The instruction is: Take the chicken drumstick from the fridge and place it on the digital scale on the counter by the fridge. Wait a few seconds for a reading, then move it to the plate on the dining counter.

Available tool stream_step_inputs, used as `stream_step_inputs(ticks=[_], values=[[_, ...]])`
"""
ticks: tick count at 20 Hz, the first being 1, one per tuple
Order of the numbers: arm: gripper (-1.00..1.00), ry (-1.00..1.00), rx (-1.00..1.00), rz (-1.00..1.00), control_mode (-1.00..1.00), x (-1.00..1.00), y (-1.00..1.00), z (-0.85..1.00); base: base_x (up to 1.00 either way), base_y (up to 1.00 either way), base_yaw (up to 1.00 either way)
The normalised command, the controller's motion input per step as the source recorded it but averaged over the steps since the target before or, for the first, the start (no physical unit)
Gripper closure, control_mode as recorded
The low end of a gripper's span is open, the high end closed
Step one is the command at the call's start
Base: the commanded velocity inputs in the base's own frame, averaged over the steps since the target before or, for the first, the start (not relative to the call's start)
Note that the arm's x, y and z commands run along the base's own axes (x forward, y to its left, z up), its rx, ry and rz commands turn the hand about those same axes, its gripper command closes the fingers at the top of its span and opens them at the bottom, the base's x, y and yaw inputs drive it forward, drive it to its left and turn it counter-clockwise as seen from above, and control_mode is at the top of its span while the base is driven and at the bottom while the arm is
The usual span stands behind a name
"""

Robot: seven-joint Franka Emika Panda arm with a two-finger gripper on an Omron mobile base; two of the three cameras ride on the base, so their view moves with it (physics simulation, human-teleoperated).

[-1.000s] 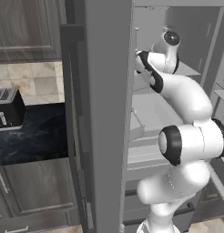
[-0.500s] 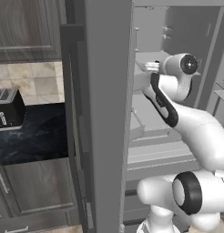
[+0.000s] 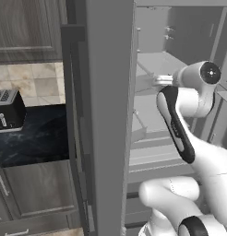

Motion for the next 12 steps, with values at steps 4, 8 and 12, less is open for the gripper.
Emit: stream_step_inputs(ticks=[4, 8, 12], values=[[1.00, 0.17, 0.00, 0.00, -1.00, -0.64, 0.00, -0.40, 0.00, 0.00, 0.00], [1.00, 0.08, 0.00, 0.00, -1.00, -0.49, -0.02, -0.52, 0.00, 0.00, 0.00], [1.00, 0.03, 0.00, 0.00, -1.00, -0.41, -0.03, -0.59, 0.00, 0.00, 0.00]])
